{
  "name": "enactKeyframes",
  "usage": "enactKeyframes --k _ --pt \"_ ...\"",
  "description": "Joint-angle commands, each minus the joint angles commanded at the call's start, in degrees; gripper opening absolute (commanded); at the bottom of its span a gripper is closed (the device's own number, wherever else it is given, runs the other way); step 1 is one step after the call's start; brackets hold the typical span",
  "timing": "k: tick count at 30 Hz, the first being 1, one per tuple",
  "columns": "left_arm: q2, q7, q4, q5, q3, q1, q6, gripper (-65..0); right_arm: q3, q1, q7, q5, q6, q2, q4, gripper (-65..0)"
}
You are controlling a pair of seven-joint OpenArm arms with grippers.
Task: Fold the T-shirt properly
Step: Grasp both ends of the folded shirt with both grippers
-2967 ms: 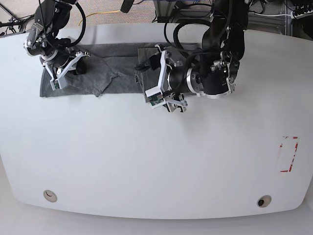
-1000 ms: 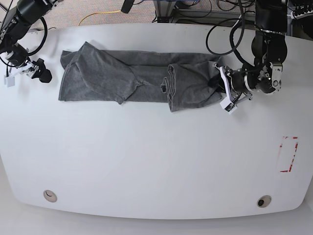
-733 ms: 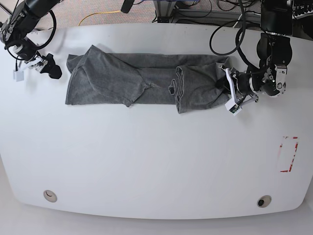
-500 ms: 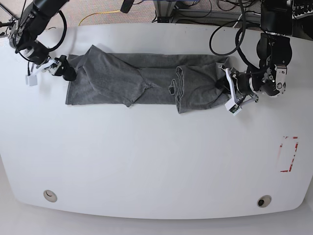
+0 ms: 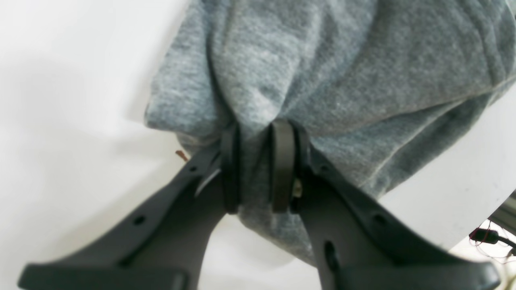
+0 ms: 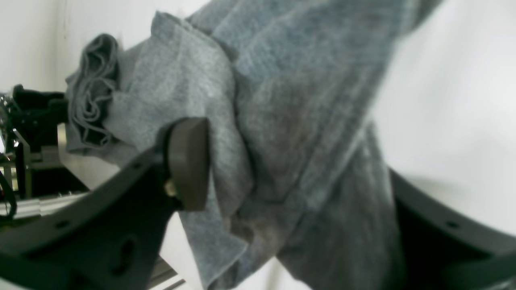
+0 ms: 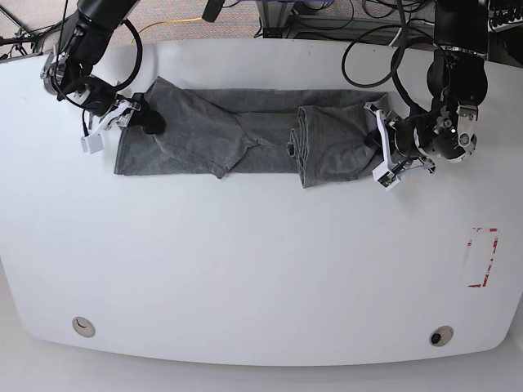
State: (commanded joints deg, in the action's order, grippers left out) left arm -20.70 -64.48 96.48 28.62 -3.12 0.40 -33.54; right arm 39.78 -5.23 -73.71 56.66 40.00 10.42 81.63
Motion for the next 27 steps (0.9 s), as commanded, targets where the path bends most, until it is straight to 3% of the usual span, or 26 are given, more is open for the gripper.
enactKeyframes --k 2,5,10,12,18,23,27 --pt "0.44 0.0 0.0 0.0 0.18 0.0 -1.14 -55.3 -1.49 0.44 0.62 0.0 0.0 0.18 -0.18 -34.9" --pt "0.62 -0.09 0.97 0.0 0.44 0.0 -6.07 -55.3 -2.02 0.44 1.05 0.0 0.0 0.18 0.0 -37.1" --pt "2.29 0.09 7.21 0.0 5.63 0.62 -6.46 -55.3 -2.37 0.44 2.46 -0.09 0.0 0.26 -0.26 -59.9" --pt "3.16 0.09 8.88 -0.09 8.79 1.41 -6.46 -55.3 -2.37 0.35 2.55 -0.09 0.0 0.79 -0.26 -65.0" --pt "3.25 -0.09 10.37 -0.09 13.71 2.55 -6.46 -49.0 -2.37 0.0 2.73 -0.09 0.0 1.05 0.18 -65.0" --pt "3.25 0.26 7.3 -0.35 13.71 4.31 -6.46 -48.8 -2.37 -0.44 2.55 0.0 0.0 1.05 4.57 -65.0" --pt "5.89 1.32 2.73 -0.44 13.63 4.31 -6.46 -48.8 -2.37 -0.53 2.46 0.09 0.0 0.88 9.58 -65.0"
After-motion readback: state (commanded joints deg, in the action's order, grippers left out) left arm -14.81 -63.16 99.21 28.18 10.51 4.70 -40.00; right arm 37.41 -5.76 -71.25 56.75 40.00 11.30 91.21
